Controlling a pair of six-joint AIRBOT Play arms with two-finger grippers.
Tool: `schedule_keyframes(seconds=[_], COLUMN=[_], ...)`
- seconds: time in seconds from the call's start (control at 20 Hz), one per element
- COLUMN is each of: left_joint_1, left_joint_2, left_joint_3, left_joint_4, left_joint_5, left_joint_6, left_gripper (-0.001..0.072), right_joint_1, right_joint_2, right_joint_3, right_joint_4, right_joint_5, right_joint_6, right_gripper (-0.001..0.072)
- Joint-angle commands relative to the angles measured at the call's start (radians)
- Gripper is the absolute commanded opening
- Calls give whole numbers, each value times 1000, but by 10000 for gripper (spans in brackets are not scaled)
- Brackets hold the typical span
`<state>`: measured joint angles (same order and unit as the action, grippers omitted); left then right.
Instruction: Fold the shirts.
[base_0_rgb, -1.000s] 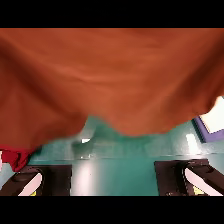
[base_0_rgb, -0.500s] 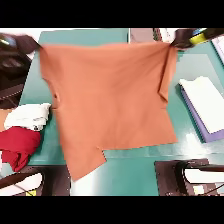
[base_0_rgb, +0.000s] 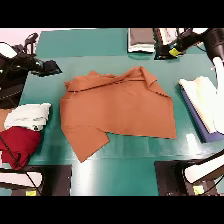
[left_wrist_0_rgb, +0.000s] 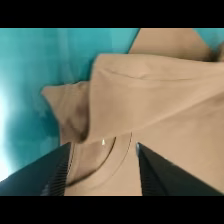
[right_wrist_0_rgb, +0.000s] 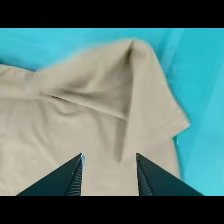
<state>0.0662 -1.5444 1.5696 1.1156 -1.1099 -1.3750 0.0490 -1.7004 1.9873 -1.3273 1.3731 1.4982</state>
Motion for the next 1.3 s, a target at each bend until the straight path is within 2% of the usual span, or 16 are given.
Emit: schedule_keyframes(seconds=[0.0,0.1,0.2,0.4,0.55,0.6,0.7,0.9,1.1,1.2,1.25], left_joint_1=[37,43,43,43,43,43,43,43,43,43,43], left_joint_2=[26,102,198,372,447,456,456,456,456,456,456], left_joint_3=[3,-104,-264,-566,-696,-719,-737,-738,-738,-738,-738], left_joint_4=[3,18,38,49,49,48,48,43,43,45,46], left_joint_5=[-152,-140,-111,-107,-102,-105,-109,-93,-87,-89,-93], left_joint_6=[-16,-15,-16,-12,-12,-13,-12,-12,-12,-12,-12], left_gripper=[491,491,492,492,492,493,493,493,493,493,493], right_joint_1=[-43,-85,-140,-304,-465,-525,-625,-709,-635,-562,-527], right_joint_2=[60,160,284,524,641,673,720,756,668,629,621], right_joint_3=[-51,-227,-469,-983,-1253,-1323,-1419,-1520,-1525,-1524,-1524], right_joint_4=[0,0,0,1,54,79,87,177,238,240,233], right_joint_5=[114,136,125,87,84,77,56,-13,-47,-77,-92], right_joint_6=[-57,-87,-97,-110,-166,-184,-190,-229,-233,-233,-233], right_gripper=[379,372,300,300,306,331,391,391,391,382,316])
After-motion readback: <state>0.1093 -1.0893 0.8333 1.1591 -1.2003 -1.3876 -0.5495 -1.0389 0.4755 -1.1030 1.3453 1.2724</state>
